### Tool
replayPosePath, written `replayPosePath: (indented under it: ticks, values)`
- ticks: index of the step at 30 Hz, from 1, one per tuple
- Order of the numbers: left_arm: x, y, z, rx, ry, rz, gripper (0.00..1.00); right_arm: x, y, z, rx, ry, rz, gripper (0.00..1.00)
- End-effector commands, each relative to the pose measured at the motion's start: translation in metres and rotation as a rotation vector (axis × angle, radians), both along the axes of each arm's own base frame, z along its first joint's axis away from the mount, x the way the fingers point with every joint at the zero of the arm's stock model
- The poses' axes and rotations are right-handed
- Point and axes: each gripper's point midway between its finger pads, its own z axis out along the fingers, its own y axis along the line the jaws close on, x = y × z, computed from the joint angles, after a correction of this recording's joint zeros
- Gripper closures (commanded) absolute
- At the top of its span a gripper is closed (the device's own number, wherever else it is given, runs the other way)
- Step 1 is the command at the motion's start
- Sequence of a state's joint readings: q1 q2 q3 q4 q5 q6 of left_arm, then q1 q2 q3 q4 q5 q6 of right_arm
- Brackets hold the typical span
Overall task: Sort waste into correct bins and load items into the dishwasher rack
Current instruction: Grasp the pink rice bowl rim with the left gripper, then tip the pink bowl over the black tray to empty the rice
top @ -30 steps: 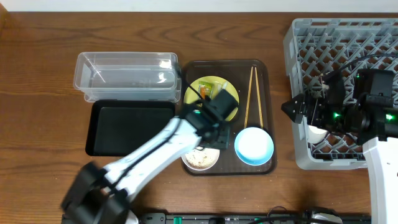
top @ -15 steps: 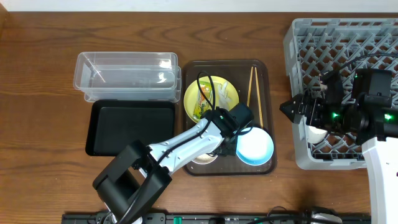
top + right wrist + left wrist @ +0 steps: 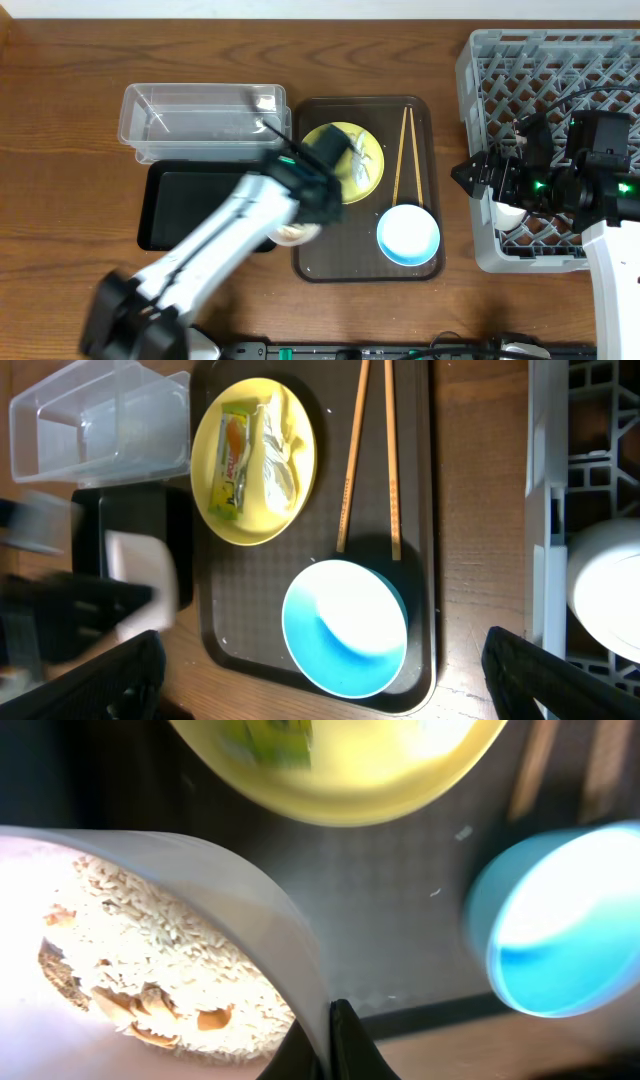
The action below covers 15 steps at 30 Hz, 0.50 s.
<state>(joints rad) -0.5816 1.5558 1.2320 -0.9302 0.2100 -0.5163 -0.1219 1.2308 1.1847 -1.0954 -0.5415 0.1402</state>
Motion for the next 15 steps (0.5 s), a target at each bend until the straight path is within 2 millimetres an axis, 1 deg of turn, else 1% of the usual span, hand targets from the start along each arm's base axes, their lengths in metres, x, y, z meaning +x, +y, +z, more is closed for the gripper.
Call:
replayPosePath:
  ticks: [1,4,6,8,11,15]
  values:
    - [0.004,0.001,0.038,-0.246,0.01,-0.069,0.94,0.002,-0.001,0.005,-0.022,-0.022,0.01,0.01]
    - [0.008,0.012,0.06,-0.456,0.032,-0.088,0.94,0.002,-0.002,0.004,-0.028,-0.021,0.007,0.01]
    - [0.011,0.021,0.069,-0.57,0.033,-0.093,0.94,0.002,-0.002,0.004,-0.028,-0.021,0.007,0.01]
    - [0.012,0.03,0.073,-0.669,0.027,-0.094,0.94,0.002,-0.002,0.004,-0.028,-0.021,0.007,0.01]
    - [0.011,0.047,0.072,-0.79,0.011,-0.071,0.94,0.002,-0.002,0.004,-0.028,-0.021,0.007,0.01]
    - [0.013,0.067,0.075,-0.945,-0.071,-0.049,0.94,0.002,-0.002,0.004,-0.028,-0.022,0.007,0.01]
